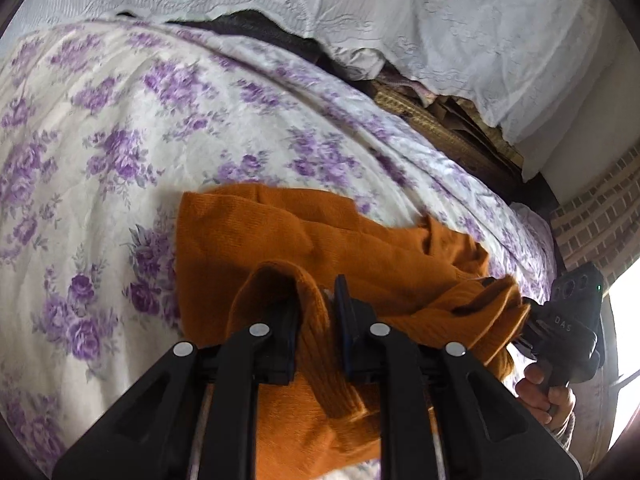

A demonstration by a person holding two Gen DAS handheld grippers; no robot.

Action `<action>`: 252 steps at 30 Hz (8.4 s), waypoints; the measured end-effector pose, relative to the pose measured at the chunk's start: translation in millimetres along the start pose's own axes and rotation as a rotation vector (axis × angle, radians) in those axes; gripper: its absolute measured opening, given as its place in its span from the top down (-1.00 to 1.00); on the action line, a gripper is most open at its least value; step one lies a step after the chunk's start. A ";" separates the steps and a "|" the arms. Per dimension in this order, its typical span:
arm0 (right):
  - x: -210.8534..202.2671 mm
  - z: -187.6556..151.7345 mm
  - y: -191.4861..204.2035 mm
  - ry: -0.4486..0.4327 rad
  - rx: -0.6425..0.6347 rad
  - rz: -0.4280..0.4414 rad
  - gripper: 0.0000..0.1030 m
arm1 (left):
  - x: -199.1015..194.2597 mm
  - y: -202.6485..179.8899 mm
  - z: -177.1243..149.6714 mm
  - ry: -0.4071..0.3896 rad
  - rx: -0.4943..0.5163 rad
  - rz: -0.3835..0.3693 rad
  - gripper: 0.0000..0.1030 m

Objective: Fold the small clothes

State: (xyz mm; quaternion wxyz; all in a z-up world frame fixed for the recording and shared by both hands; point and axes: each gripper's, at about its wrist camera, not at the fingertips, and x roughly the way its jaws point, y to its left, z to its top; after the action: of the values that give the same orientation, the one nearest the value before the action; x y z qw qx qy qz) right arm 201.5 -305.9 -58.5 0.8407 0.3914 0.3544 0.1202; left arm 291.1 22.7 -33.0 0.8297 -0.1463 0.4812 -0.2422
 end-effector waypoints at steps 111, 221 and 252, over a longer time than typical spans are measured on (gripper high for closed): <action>0.8 -56.1 67.6 -0.267 -0.570 -0.528 -0.41 | 15.8 -12.5 -33.2 -0.148 0.109 0.474 -0.92; -32.4 -66.7 50.3 -0.267 -0.162 -0.191 0.50 | -10.0 -57.0 -87.7 -0.170 0.142 0.528 -0.92; 14.4 -107.7 123.8 -0.156 -0.470 -0.260 0.51 | 16.3 -55.2 0.1 -0.183 0.260 0.547 -0.92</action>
State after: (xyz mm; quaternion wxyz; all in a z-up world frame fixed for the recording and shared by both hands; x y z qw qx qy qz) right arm 146.9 -154.9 -21.4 0.9415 0.1451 0.2984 0.0597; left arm 283.6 -32.5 -18.6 0.9157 0.0746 0.3909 -0.0556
